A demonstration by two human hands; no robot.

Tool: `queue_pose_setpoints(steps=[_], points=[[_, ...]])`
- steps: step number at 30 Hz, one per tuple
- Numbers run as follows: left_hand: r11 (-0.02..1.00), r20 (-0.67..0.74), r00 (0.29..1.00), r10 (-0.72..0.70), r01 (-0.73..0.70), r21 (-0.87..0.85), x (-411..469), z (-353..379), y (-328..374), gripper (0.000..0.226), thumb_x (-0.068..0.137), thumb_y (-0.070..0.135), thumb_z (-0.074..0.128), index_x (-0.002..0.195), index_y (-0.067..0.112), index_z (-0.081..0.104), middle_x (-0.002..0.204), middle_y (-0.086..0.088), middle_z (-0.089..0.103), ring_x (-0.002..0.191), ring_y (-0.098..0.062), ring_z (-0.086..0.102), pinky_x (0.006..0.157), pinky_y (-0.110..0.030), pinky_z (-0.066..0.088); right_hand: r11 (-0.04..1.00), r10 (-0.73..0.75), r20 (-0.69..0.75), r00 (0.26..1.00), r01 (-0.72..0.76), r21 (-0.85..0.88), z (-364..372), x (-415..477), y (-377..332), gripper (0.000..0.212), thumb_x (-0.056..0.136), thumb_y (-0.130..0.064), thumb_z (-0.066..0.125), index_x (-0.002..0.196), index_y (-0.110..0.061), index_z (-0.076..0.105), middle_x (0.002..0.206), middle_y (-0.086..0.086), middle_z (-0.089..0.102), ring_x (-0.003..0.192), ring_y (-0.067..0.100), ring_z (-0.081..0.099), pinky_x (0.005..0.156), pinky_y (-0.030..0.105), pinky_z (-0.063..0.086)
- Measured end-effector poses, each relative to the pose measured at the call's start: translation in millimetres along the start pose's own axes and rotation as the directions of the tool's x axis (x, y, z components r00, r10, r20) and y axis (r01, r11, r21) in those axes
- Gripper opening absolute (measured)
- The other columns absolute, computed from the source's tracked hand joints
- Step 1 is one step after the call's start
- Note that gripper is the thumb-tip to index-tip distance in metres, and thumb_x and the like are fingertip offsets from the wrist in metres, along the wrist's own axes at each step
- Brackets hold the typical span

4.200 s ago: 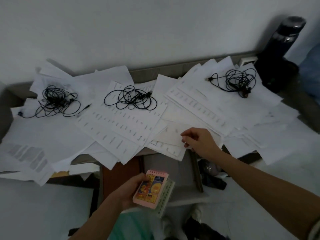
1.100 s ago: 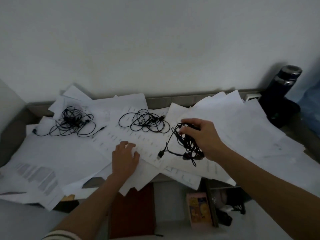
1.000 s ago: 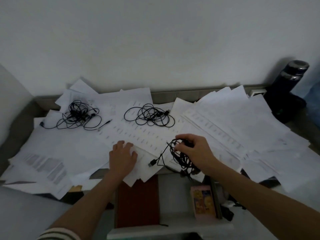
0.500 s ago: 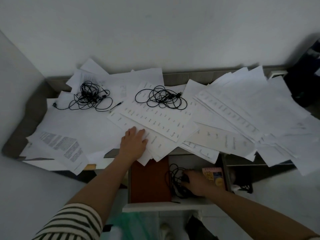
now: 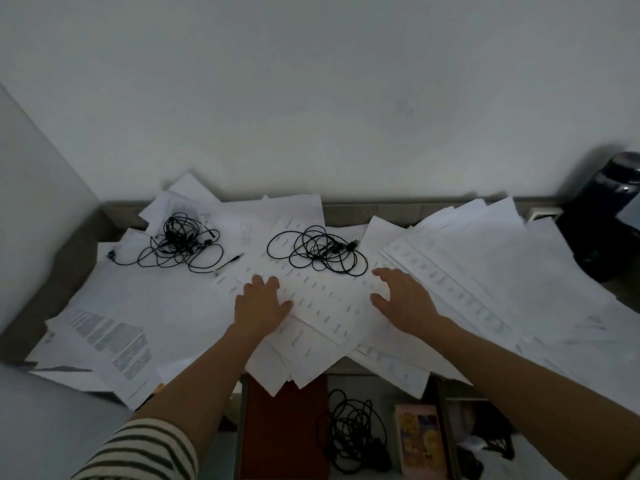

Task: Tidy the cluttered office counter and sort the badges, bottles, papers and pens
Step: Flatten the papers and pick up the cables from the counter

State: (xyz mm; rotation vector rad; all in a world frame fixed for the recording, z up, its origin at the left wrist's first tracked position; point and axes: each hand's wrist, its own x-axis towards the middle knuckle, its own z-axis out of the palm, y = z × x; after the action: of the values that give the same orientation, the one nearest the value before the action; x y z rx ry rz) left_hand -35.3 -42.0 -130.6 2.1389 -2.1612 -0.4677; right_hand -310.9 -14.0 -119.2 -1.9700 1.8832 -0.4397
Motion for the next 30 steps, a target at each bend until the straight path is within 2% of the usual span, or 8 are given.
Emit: queue_pose_setpoints(steps=[3,6,9,13,18,21,25,30], points=[[0.989,0.007,0.999,-0.038,0.039,-0.14,24,-6,24,0.07,0.085,0.05,0.063,0.141,0.019,0.036,0.138,-0.014,0.035,0.124,-0.032,0.039,0.096,-0.042,0.041,0.997,0.061,0.078,0.995,-0.057,-0.052,7,38,22,0.058,0.095,-0.037,0.054,0.147,-0.02,0.033,0.147,0.007,0.039,0.134,0.026,0.035,0.108,0.037,0.033],[0.975,0.029,0.998,-0.05,0.056,-0.215,51,-6,44,0.082,0.083,0.052,0.066,0.149,0.023,0.028,0.15,-0.014,0.026,0.135,-0.034,0.029,0.105,-0.045,0.036,0.983,-0.002,0.04,0.999,0.01,-0.184,20,50,42,0.052,0.097,-0.041,0.046,0.141,-0.016,0.042,0.145,0.007,0.043,0.132,0.027,0.038,0.104,0.04,0.038],[0.972,0.039,0.997,-0.062,0.069,-0.226,78,1,62,0.088,0.081,0.056,0.065,0.151,0.024,0.022,0.155,-0.013,0.022,0.141,-0.034,0.022,0.11,-0.048,0.03,0.95,-0.126,-0.059,0.99,0.103,-0.295,36,43,57,0.055,0.093,-0.048,0.032,0.127,-0.012,0.057,0.135,0.01,0.054,0.12,0.03,0.051,0.091,0.042,0.047],[0.988,0.041,0.994,-0.099,0.104,-0.116,110,21,84,0.094,0.076,0.062,0.064,0.151,0.029,0.019,0.153,-0.009,0.026,0.14,-0.032,0.024,0.109,-0.051,0.028,0.949,-0.155,-0.124,0.98,0.113,-0.296,45,46,66,0.052,0.094,-0.047,0.033,0.128,-0.015,0.055,0.134,0.008,0.054,0.121,0.027,0.05,0.094,0.042,0.046],[1.0,-0.144,0.99,-0.014,0.01,-0.028,121,31,94,0.051,0.085,0.027,0.058,0.135,0.021,0.047,0.121,-0.011,0.055,0.113,-0.032,0.047,0.09,-0.042,0.041,0.948,-0.164,-0.113,0.98,0.124,-0.294,46,49,69,0.05,0.095,-0.048,0.033,0.129,-0.018,0.053,0.136,0.006,0.051,0.123,0.025,0.047,0.094,0.04,0.045],[0.983,-0.202,0.979,-0.03,-0.008,-0.186,117,29,91,0.039,0.088,0.009,0.052,0.127,0.012,0.055,0.112,-0.015,0.056,0.103,-0.032,0.053,0.077,-0.035,0.042,0.945,-0.163,-0.107,0.981,0.124,-0.302,45,51,68,0.051,0.095,-0.048,0.032,0.13,-0.017,0.053,0.136,0.007,0.051,0.123,0.025,0.048,0.094,0.041,0.046],[0.916,-0.312,0.948,-0.069,-0.063,-0.395,96,5,88,0.029,0.091,0.006,0.053,0.119,0.007,0.062,0.104,-0.016,0.058,0.088,-0.025,0.056,0.075,-0.024,0.037,0.941,-0.156,-0.085,0.984,0.122,-0.315,44,52,67,0.054,0.095,-0.049,0.03,0.132,-0.015,0.052,0.137,0.008,0.051,0.124,0.026,0.048,0.095,0.042,0.046],[0.791,-0.213,0.974,0.079,-0.191,-0.582,22,-19,88,0.023,0.092,0.001,0.051,0.101,0.016,0.066,0.076,0.005,0.059,0.062,-0.009,0.052,0.056,-0.019,0.042,0.944,-0.152,-0.113,0.982,0.111,-0.31,41,51,65,0.052,0.092,-0.047,0.035,0.126,-0.015,0.056,0.133,0.009,0.054,0.119,0.027,0.05,0.091,0.041,0.045]])
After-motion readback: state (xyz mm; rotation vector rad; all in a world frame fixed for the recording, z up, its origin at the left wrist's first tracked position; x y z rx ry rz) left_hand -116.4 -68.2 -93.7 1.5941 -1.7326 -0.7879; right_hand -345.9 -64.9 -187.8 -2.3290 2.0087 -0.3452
